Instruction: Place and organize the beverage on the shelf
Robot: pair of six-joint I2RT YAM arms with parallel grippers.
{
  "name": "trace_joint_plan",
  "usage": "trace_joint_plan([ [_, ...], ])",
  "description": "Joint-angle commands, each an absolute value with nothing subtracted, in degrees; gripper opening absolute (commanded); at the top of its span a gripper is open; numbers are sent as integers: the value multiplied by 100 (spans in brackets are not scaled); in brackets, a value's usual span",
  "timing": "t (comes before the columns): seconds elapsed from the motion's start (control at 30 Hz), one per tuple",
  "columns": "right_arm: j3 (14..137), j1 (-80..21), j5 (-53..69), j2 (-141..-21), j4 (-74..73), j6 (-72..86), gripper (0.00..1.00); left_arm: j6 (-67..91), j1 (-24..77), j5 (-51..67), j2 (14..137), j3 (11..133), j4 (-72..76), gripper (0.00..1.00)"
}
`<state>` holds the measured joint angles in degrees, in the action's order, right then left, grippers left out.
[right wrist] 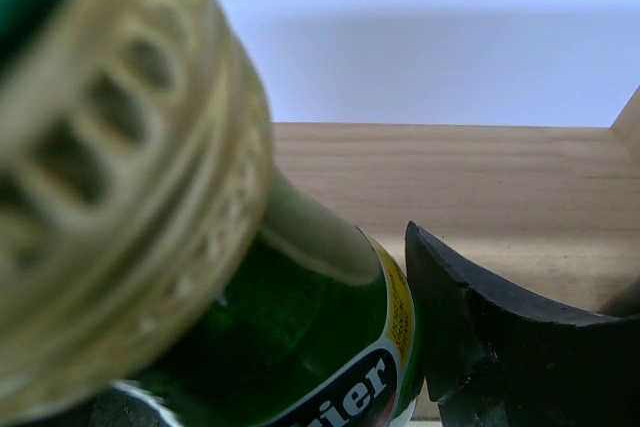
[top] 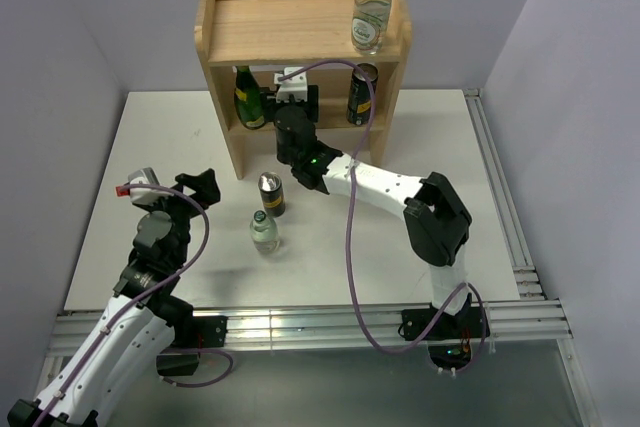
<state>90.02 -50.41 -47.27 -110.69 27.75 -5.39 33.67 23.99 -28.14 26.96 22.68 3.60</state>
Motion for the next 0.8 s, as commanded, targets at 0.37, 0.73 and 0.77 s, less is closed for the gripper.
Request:
trace_joint_plan([
  [0.37, 9606, -4887, -4553, -11092, 3252, -88, 0, 3313, 2417, -2812, 2848, 2197, 589, 99],
  [0.73, 9563, -4843, -4606, -11145, 3147, 158, 46, 3313, 2417, -2795, 2900, 2180, 642, 99],
  [0.77, 9545, -4851, -4623, -11153, 3155, 167, 53, 3313, 2417, -2795, 2909, 2197, 650, 99],
])
